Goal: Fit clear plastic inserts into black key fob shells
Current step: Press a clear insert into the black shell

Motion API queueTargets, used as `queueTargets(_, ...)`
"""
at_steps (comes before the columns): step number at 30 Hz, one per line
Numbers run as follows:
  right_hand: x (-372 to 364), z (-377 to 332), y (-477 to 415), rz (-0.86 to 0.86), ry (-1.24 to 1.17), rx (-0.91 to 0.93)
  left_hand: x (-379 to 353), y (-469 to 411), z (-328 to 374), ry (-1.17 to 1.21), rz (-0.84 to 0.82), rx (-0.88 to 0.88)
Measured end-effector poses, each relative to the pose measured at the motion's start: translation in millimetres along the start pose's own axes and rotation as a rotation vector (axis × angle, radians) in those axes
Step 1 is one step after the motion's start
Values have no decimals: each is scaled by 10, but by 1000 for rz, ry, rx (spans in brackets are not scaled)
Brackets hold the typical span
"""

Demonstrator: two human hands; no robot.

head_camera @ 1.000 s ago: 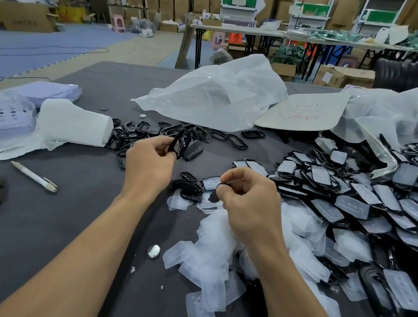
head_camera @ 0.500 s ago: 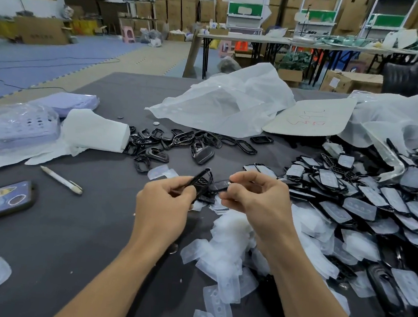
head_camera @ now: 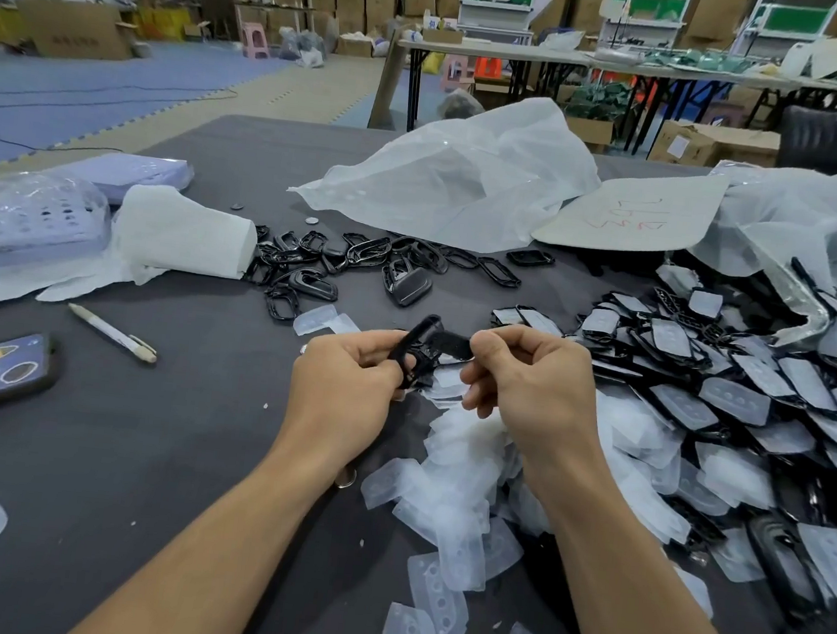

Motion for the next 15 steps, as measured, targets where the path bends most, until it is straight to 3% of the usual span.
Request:
queueTargets(9,-2,-4,24,0,-10,-10,33,70,16,35,7,19)
queueTargets(15,21,-198,9,-90,384,207,33,110,92,-68,62,-82)
Point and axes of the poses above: each hand's wrist, its own y-axis away from the middle knuckle, its own x-axis out of the back of the hand, z = x × y, the point moved 9 cm from there along -y, towards the middle knuckle, and after that the axes turned 15 degrees about x, right-handed, at the moved point
